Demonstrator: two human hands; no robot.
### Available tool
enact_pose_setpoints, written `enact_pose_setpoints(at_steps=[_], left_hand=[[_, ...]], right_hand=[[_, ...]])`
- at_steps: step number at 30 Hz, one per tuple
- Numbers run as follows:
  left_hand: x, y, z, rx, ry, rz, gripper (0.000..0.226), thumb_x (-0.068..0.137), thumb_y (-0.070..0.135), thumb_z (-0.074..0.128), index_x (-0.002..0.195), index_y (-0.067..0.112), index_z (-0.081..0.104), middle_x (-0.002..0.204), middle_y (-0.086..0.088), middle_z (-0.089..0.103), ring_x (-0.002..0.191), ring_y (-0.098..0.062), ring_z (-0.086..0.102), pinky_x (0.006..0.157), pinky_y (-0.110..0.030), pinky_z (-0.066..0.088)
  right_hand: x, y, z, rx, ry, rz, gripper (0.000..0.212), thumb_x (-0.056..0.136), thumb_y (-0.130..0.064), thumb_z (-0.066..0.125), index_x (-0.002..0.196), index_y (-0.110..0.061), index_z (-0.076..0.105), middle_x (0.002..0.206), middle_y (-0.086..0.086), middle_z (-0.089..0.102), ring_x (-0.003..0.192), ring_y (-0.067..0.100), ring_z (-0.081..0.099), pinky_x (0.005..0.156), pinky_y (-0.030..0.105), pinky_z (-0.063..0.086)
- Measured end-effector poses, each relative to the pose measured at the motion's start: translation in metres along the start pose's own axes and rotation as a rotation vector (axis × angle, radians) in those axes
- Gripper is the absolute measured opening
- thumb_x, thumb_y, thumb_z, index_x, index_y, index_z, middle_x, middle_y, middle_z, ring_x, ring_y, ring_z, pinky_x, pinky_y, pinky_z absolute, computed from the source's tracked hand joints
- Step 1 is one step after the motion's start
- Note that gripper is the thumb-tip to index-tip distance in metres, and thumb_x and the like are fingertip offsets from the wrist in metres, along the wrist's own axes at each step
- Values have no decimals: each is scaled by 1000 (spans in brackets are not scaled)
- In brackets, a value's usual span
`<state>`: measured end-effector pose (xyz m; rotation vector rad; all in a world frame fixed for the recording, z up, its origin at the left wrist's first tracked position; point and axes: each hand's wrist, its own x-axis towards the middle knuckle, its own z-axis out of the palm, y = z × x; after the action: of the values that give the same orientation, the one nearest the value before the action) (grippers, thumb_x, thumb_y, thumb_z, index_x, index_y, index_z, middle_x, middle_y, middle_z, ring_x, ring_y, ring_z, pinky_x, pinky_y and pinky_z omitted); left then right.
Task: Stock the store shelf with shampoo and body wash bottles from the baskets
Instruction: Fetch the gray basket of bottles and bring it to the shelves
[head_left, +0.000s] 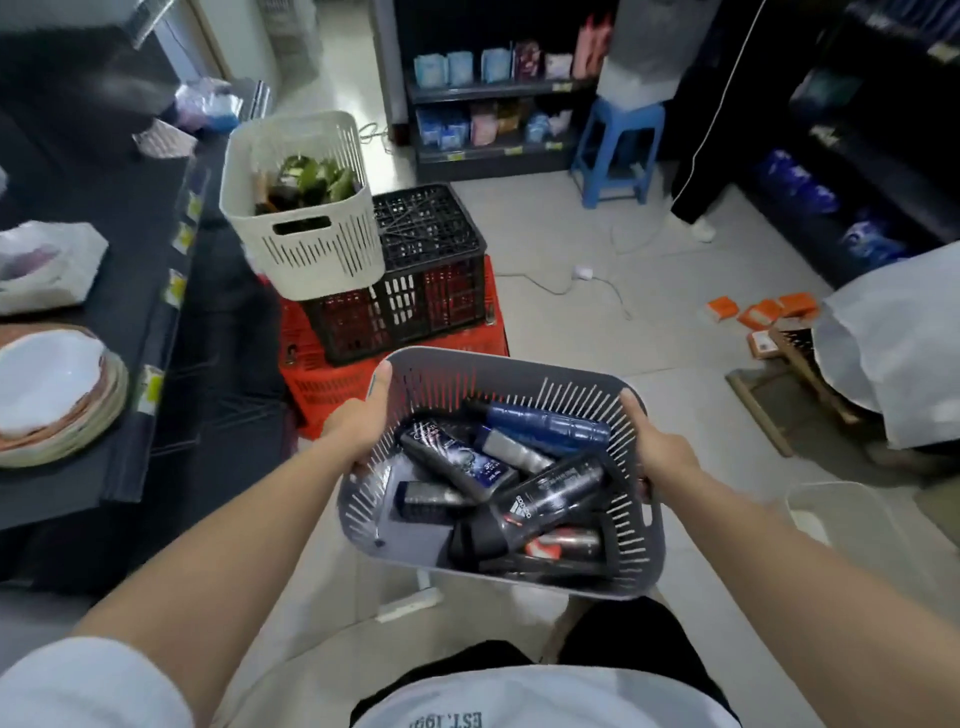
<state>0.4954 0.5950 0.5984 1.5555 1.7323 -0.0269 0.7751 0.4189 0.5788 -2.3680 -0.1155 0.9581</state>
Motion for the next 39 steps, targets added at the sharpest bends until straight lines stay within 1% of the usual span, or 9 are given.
enact_pose_setpoints(at_steps=[7,13,21,24,26,28,30,34,39], left_hand=[[54,83,11,79,32,-17,110,72,89,-3,70,1,62,63,-18,63,68,-33,67,74,-40,53],[89,143,48,32,121,-138,105,64,94,-3,47,6,52,48,-13,59,58,-31,65,63,-35,47],[133,244,54,-165,223,-275,122,66,92,-2,82,-4,71,80,-22,66,80,-33,63,91,-46,47],[160,262,47,-273,210,-315,139,56,102,9,119,-11,60,116,-33,61,104,-46,60,94,-51,46],[184,271,39,-349,213,-316,148,49,106,20,126,-18,47,122,-40,54,97,-53,60,87,-52,50],[197,291,28,-403,231,-270,136,56,103,25,102,-20,59,89,-40,63,68,-45,62,68,-47,53],[213,312,16,-434,266,-235,110,65,96,27,74,-9,56,46,-17,47,40,-29,49,50,-36,46],[262,330,-8,-585,242,-222,128,68,95,30,128,-18,39,43,-5,35,34,-21,41,43,-29,41],[307,343,-24,-687,293,-280,123,72,92,26,134,-15,36,42,-5,38,33,-21,43,42,-28,43]], right_hand=[[90,-41,-5,11,-44,-10,100,56,-94,47,87,-2,67,76,15,69,64,30,66,50,30,48],[190,-87,-26,-135,-192,-69,98,56,-93,49,86,0,62,81,15,69,71,31,66,73,41,56],[286,-223,-72,-268,-201,-269,90,59,-90,51,72,-1,63,66,13,65,61,28,64,65,36,55],[311,-277,-76,-286,-200,-340,95,57,-92,50,69,1,65,61,13,66,55,27,65,57,32,52],[327,-315,-73,-255,-170,-390,90,60,-89,52,71,0,60,68,11,63,65,29,63,68,37,54],[346,-358,-63,-252,-160,-455,85,63,-87,54,82,-4,57,83,10,63,81,32,64,79,39,53],[361,-401,-51,-271,-180,-493,97,57,-91,53,93,-1,63,88,12,66,83,34,64,81,40,53],[388,-474,-24,-318,-239,-541,88,53,-90,58,73,-4,57,68,11,61,63,28,61,75,42,56],[410,-577,20,-515,-295,-702,92,59,-89,52,75,0,66,52,11,61,49,23,62,43,25,38]])
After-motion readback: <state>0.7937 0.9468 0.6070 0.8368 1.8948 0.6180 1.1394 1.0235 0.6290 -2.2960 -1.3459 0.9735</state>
